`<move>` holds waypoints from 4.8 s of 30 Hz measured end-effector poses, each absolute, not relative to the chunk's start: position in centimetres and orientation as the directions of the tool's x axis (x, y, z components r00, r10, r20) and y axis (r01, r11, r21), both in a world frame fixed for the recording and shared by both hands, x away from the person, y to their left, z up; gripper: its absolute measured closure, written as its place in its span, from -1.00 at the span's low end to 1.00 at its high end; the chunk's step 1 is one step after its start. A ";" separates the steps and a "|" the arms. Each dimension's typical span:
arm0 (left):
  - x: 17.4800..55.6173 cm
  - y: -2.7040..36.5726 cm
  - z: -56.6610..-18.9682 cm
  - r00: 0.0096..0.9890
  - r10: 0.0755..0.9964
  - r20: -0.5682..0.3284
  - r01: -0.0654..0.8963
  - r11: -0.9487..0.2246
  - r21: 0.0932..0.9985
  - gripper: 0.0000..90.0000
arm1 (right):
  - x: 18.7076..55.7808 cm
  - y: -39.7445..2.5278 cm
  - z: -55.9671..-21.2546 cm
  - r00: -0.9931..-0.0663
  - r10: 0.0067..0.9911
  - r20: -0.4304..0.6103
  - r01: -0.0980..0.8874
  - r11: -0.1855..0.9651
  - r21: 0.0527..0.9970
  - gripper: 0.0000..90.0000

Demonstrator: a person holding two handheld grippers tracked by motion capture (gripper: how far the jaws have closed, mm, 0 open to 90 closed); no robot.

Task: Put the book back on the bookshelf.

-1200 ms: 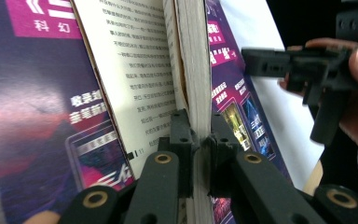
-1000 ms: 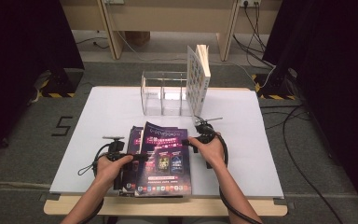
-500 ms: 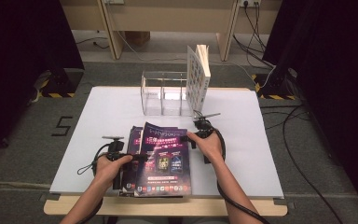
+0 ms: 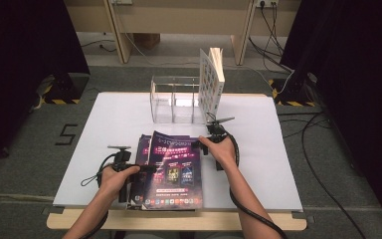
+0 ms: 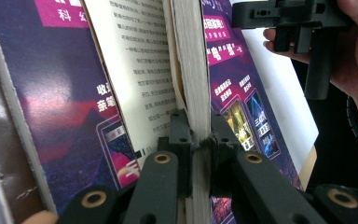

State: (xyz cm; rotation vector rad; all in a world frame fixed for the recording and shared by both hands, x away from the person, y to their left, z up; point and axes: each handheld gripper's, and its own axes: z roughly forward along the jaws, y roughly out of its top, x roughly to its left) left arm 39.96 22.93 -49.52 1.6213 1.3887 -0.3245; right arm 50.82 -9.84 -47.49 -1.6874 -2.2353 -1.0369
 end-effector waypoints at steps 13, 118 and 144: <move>40.5 22.8 -49.1 0.325 0.649 -0.687 0.888 0.040 0.458 0.81 | 50.7 -9.7 -47.2 -0.356 0.770 0.529 0.892 0.112 0.437 0.50; 37.4 23.9 -47.7 0.413 0.781 -0.468 0.711 0.045 0.702 -0.12 | 44.7 -11.3 -32.5 -0.529 0.807 0.264 0.350 -0.077 0.934 0.86; 37.5 23.8 -47.8 0.415 0.784 -0.461 0.710 0.038 0.703 -0.11 | 45.8 -10.3 -30.8 -0.491 0.844 0.216 0.263 -0.092 0.960 0.86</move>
